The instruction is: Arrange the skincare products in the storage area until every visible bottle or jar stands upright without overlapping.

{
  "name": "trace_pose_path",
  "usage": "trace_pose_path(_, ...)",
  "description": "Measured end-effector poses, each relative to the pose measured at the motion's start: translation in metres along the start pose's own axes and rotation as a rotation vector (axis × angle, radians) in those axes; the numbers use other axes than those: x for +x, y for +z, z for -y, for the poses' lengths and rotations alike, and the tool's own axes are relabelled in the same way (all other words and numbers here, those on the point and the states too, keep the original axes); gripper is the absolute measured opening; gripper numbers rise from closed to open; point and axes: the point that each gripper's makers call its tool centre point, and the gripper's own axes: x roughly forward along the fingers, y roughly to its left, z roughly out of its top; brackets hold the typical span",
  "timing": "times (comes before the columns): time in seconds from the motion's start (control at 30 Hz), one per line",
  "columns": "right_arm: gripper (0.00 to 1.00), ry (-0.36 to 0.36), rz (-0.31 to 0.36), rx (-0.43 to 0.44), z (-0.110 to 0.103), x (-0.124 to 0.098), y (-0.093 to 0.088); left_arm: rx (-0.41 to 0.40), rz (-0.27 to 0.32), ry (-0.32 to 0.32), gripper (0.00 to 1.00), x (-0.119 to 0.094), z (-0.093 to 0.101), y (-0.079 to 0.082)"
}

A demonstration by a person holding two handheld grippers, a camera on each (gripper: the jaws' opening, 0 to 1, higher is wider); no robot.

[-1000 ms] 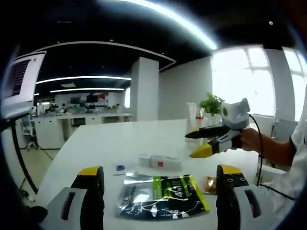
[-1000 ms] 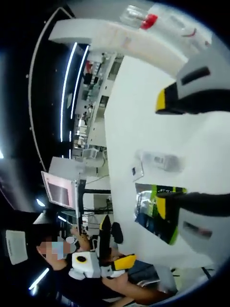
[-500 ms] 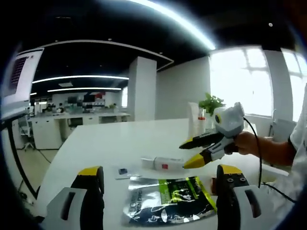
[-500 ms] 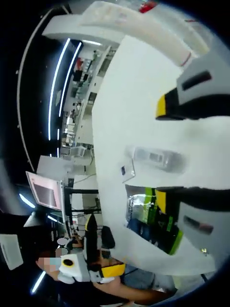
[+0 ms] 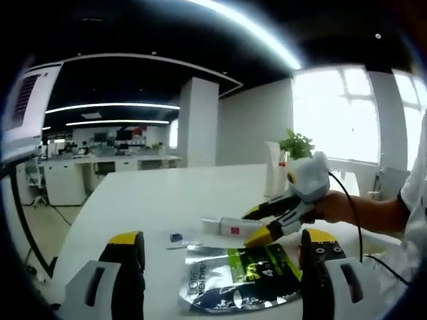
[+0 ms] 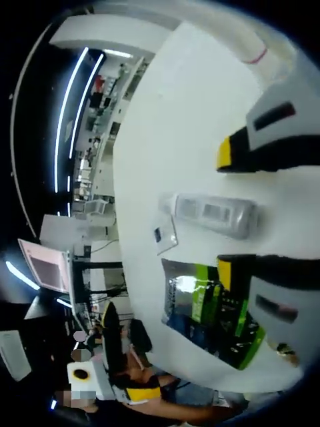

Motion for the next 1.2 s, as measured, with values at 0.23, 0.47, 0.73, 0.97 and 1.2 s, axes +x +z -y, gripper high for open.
trace_pose_path(0.23,0.41,0.013,0.001,0.02,-0.0062,0.0007,0.0001,0.004,-0.006,0.014,0.99,-0.0034,-0.0032,-0.0006)
trace_pose_path(0.47,0.4,0.017,-0.011,0.036,-0.0058,0.0009,-0.0016,0.003,-0.004,0.008,0.99,-0.0021,0.0002,0.0004)
trace_pose_path(0.73,0.38,0.029,-0.019,0.045,-0.0078,0.0015,-0.0014,0.016,-0.013,0.008,0.99,-0.0027,0.0017,-0.0008)
trace_pose_path(0.97,0.34,0.035,-0.024,0.058,-0.0092,0.0031,-0.002,0.007,-0.026,0.011,0.99,-0.0016,-0.002,-0.006)
trace_pose_path(1.2,0.27,0.031,-0.033,0.066,-0.0085,0.0041,-0.0038,0.007,-0.028,0.006,0.99,-0.0015,-0.0012,-0.0069)
